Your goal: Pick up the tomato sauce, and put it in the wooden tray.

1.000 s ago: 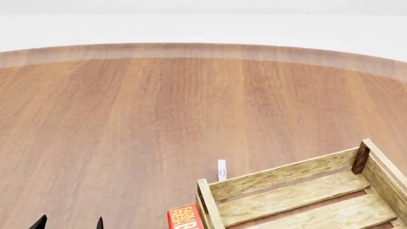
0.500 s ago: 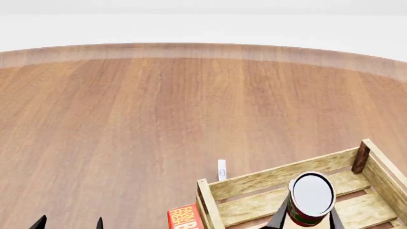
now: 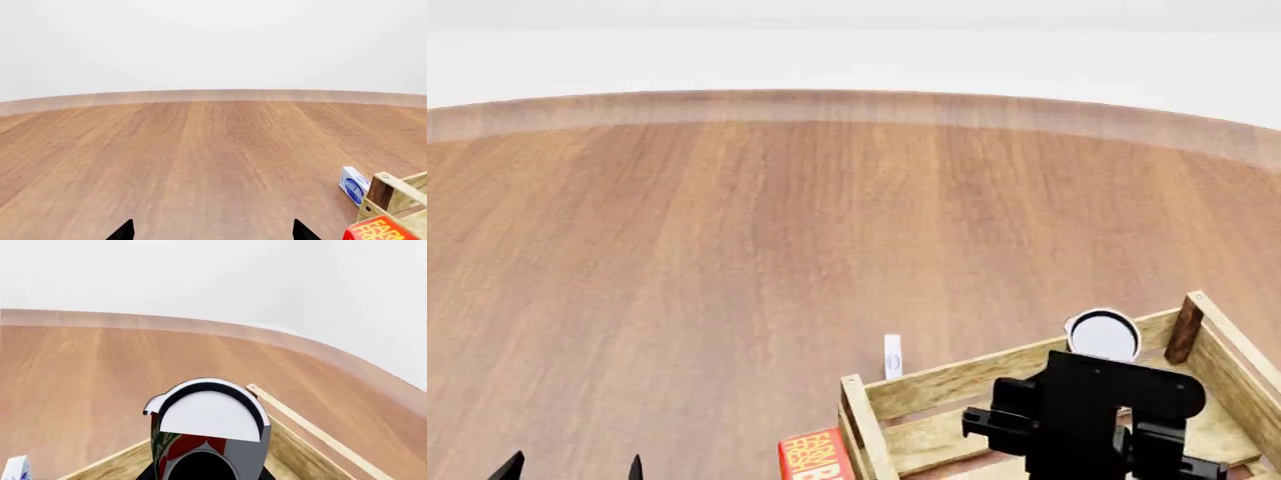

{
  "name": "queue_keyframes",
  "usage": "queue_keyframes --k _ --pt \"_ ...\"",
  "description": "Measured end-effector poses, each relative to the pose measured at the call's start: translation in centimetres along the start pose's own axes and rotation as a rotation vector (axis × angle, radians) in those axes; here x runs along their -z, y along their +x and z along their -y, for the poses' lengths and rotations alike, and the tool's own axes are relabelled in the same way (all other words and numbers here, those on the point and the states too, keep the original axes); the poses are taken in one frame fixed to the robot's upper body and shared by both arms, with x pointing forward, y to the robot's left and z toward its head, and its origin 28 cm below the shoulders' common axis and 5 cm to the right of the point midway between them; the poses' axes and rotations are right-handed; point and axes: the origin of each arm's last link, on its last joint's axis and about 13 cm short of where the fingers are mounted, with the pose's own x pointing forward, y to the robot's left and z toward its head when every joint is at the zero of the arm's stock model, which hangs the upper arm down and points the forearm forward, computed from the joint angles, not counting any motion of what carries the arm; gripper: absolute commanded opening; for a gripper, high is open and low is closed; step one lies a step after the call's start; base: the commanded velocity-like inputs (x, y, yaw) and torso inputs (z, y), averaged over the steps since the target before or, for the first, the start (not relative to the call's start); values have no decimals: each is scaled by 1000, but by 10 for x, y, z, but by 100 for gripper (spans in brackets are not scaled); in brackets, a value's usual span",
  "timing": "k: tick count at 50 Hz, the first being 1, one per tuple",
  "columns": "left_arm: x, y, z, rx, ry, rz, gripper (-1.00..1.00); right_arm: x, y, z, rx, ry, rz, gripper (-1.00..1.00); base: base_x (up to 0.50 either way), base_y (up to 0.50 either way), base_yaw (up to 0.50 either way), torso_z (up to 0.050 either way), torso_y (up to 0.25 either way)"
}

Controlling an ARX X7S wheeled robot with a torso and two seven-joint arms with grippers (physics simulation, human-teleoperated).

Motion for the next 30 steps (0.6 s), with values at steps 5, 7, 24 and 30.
queue_keyframes --k 5,7,24,30 --pt "0 0 0 -1 -1 0 100 6 17 -2 25 -2 -45 -100 0 0 0 0 0" --pt "0 0 0 -1 -1 0 100 9 23 -3 35 -3 -61 -100 0 0 0 0 0" --pt "0 0 0 -4 -2 1 100 32 62 -5 91 -8 -183 -100 0 0 0 0 1" --pt "0 0 0 -5 -3 0 100 39 63 -4 96 -10 -216 -100 0 0 0 0 0"
